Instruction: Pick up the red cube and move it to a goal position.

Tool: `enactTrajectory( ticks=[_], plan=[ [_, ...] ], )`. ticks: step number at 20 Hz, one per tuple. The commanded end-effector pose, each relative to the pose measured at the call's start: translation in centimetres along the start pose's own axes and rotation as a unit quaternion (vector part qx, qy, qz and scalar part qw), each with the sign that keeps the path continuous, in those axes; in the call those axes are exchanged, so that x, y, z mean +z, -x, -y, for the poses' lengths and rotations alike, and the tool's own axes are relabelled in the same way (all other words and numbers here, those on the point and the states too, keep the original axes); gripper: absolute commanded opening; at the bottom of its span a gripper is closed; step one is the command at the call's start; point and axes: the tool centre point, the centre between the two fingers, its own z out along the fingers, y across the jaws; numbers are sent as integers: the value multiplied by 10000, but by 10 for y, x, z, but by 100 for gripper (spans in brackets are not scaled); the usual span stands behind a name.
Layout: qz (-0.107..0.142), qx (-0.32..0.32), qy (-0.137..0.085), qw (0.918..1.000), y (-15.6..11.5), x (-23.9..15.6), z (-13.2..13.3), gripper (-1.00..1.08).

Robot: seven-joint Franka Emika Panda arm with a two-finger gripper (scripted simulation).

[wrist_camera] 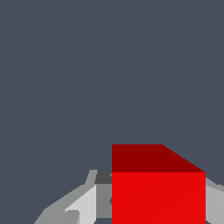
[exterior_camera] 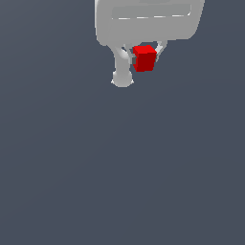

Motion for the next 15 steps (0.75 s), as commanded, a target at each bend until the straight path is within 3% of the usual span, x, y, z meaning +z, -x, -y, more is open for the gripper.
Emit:
enactTrajectory(
  ticks=[1, 15],
  plan=[
    [1, 1, 0, 10000, -3, -11, 2, -100],
    [1, 1, 0, 10000, -10, -35, 5, -100]
  ],
)
